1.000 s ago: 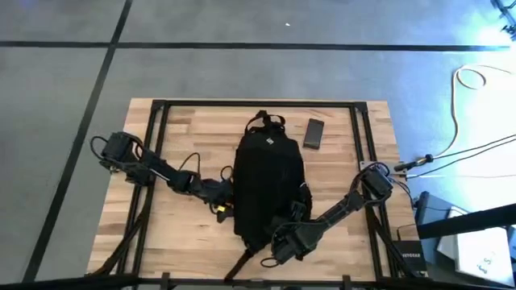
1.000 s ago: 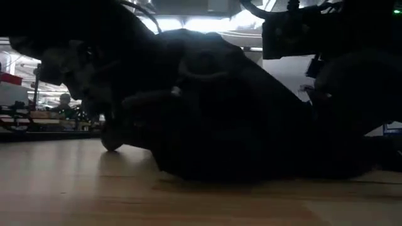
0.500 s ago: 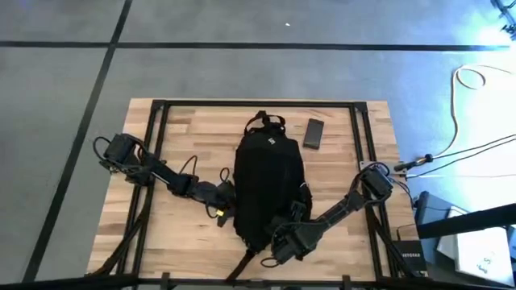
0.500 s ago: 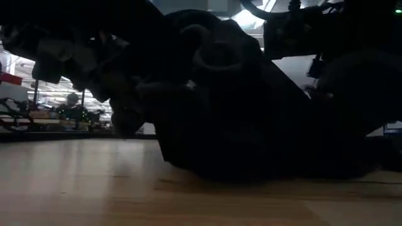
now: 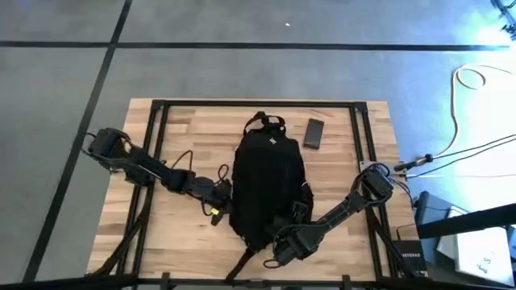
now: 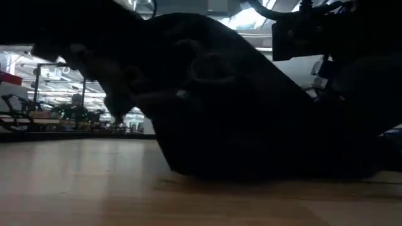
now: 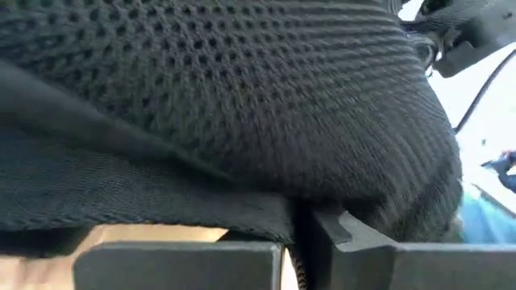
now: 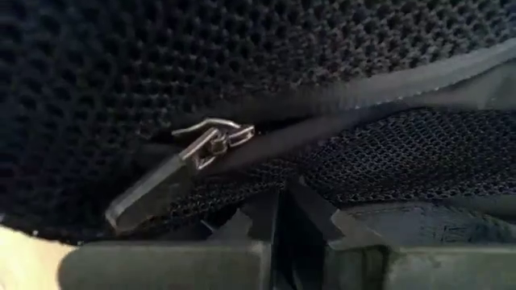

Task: Unpack backpack
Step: Adjust the black bag

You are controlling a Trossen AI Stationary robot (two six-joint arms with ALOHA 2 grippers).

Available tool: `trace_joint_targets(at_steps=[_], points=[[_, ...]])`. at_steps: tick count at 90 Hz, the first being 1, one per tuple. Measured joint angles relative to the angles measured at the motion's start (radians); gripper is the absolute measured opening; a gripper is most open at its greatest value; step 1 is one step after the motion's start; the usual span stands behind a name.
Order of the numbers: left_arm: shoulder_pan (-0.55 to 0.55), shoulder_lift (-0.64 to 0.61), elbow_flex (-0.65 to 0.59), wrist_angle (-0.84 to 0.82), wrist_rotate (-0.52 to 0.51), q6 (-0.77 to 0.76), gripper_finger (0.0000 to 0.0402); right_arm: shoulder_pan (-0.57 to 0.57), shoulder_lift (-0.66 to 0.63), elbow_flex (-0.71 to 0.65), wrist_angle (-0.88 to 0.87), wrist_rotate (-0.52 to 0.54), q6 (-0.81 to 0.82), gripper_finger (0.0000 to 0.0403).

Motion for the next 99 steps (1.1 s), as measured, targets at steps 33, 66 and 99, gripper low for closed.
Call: trace_joint_targets(at_steps=[33,66,99], points=[[-0.022,-0.400,0.000,-0.506,-0.144,0.070,0.0000,-0.001,0.000,0.000,0.001,0.006,0.001,0.0003],[-0.061,-0.574,-0.001,-0.729,-0.319,0.049,0.0000,-0.004,0.001,0.000,0.021,0.046,0.001,0.0003],[-0.061,-0.659,-0.001,-1.146,-0.507,-0.054,0.0011,-0.062,0.005,-0.003,0.471,0.024,-0.264,0.0003]])
